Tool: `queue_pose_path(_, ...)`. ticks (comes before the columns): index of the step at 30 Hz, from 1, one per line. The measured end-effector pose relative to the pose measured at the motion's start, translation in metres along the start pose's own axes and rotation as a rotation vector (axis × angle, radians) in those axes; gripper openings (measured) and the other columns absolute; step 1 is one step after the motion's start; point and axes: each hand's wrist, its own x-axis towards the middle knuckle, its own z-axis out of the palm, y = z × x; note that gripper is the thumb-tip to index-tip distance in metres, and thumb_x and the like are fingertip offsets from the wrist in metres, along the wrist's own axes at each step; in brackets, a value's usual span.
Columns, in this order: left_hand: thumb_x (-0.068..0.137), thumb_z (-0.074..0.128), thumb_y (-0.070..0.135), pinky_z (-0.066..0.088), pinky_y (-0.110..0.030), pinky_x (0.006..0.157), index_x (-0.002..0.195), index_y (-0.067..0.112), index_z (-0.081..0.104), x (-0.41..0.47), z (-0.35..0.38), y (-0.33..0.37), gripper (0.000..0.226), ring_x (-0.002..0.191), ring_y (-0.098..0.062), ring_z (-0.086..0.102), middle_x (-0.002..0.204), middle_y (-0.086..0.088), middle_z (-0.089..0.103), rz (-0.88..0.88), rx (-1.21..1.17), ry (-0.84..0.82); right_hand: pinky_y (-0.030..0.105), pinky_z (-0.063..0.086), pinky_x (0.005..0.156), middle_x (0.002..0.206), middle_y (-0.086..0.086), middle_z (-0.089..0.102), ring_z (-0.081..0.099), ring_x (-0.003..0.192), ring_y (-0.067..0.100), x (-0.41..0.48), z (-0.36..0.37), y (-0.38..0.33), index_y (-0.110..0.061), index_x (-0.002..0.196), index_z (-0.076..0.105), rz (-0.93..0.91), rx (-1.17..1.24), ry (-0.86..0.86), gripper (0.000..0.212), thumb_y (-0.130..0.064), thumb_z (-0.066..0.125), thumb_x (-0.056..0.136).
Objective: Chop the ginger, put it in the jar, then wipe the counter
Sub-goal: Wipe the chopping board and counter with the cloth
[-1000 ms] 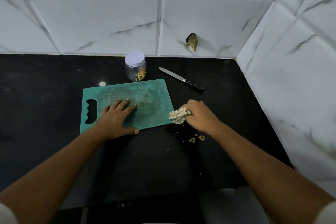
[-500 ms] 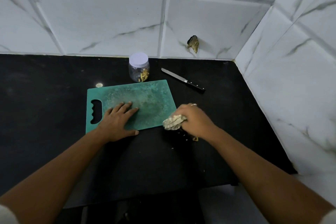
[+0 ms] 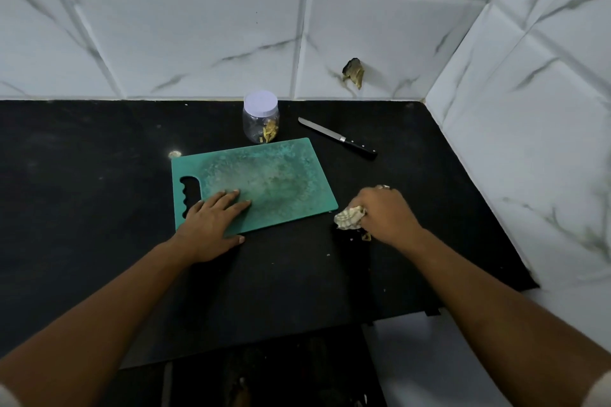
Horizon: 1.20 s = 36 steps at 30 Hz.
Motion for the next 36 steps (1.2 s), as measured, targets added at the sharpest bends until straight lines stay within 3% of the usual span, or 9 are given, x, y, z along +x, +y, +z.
queue_pose_path(4, 0.095, 0.063, 0.048, 0.021, -0.057, 0.124, 0.162, 0.038, 0.015, -0.003, 0.002, -0.008, 0.083, 0.158, -0.021, 0.002, 0.172, 0.004, 0.006, 0.024, -0.039, -0.019, 0.037, 0.049, 0.085, 0.102, -0.007, 0.073, 0.064, 0.095, 0.021, -0.004, -0.002, -0.076, -0.038, 0.105, 0.079, -0.303, 0.113, 0.000, 0.034, -0.020, 0.064, 0.081)
queue_pose_path(8, 0.096, 0.066, 0.038, 0.026, -0.053, 0.124, 0.161, 0.035, 0.025, -0.006, -0.002, -0.015, 0.076, 0.157, -0.022, 0.010, 0.170, 0.002, 0.015, 0.046, -0.080, -0.021, 0.040, 0.038, 0.102, 0.128, -0.002, 0.067, 0.053, 0.123, 0.022, -0.018, 0.028, -0.137, -0.029, 0.121, 0.075, -0.458, 0.126, -0.088, 0.038, -0.012, 0.070, 0.087)
queue_pose_path(11, 0.095, 0.068, 0.030, 0.027, -0.048, 0.124, 0.159, 0.032, 0.032, -0.013, -0.002, -0.024, 0.073, 0.156, -0.021, 0.017, 0.168, 0.003, 0.022, 0.073, -0.126, 0.004, 0.039, 0.036, 0.106, 0.130, -0.004, 0.065, 0.052, 0.127, 0.020, -0.023, 0.041, -0.114, -0.029, 0.119, 0.075, -0.409, 0.166, -0.099, 0.036, -0.014, 0.072, 0.086)
queue_pose_path(15, 0.094, 0.069, 0.026, 0.028, -0.044, 0.124, 0.156, 0.032, 0.038, -0.024, 0.002, -0.035, 0.070, 0.154, -0.018, 0.023, 0.166, 0.005, 0.028, 0.078, -0.154, 0.035, 0.038, 0.049, 0.099, 0.114, 0.002, 0.072, 0.065, 0.110, 0.026, -0.022, 0.031, -0.042, -0.024, 0.102, 0.080, -0.247, 0.139, -0.090, 0.031, -0.019, 0.064, 0.075)
queue_pose_path(18, 0.095, 0.068, 0.022, 0.029, -0.044, 0.124, 0.153, 0.033, 0.044, -0.032, 0.001, -0.038, 0.064, 0.152, -0.017, 0.028, 0.164, 0.006, 0.032, 0.070, -0.199, 0.055, 0.035, 0.048, 0.096, 0.117, 0.001, 0.070, 0.062, 0.111, 0.023, -0.027, 0.016, -0.006, -0.024, 0.109, 0.076, -0.099, 0.033, -0.155, 0.031, -0.011, 0.068, 0.082)
queue_pose_path(23, 0.098, 0.062, 0.009, 0.029, -0.036, 0.122, 0.144, 0.028, 0.056, -0.044, -0.004, -0.042, 0.051, 0.146, -0.018, 0.040, 0.157, 0.005, 0.045, 0.030, -0.353, 0.098, 0.037, 0.050, 0.086, 0.096, -0.007, 0.072, 0.064, 0.092, 0.017, -0.022, 0.001, -0.058, -0.029, 0.095, 0.080, -0.180, 0.187, -0.096, 0.036, -0.034, 0.053, 0.072)
queue_pose_path(26, 0.101, 0.053, 0.000, 0.039, -0.030, 0.112, 0.135, 0.031, 0.062, -0.049, -0.013, -0.046, 0.047, 0.133, -0.015, 0.052, 0.142, 0.010, 0.055, -0.062, -0.566, 0.110, 0.038, 0.048, 0.088, 0.097, -0.006, 0.072, 0.063, 0.096, 0.019, -0.015, 0.008, -0.130, -0.027, 0.097, 0.080, -0.368, 0.217, -0.083, 0.026, -0.021, 0.064, 0.079)
queue_pose_path(29, 0.101, 0.046, -0.008, 0.046, -0.034, 0.109, 0.127, 0.024, 0.066, -0.054, -0.023, -0.050, 0.046, 0.123, -0.015, 0.059, 0.132, 0.000, 0.064, -0.168, -0.829, 0.199, 0.038, 0.043, 0.095, 0.102, -0.007, 0.070, 0.059, 0.105, 0.019, -0.008, 0.018, -0.192, -0.028, 0.103, 0.080, -0.519, 0.245, -0.038, 0.031, -0.007, 0.068, 0.082)
queue_pose_path(36, 0.103, 0.043, -0.009, 0.055, -0.016, 0.074, 0.123, 0.015, 0.065, -0.083, -0.030, -0.079, 0.039, 0.110, -0.017, 0.067, 0.120, -0.002, 0.070, -0.340, -1.126, 0.312, 0.034, 0.041, 0.093, 0.102, -0.008, 0.068, 0.058, 0.099, 0.017, 0.005, 0.026, -0.229, -0.028, 0.108, 0.080, -0.569, 0.340, 0.097, 0.041, -0.002, 0.068, 0.079)
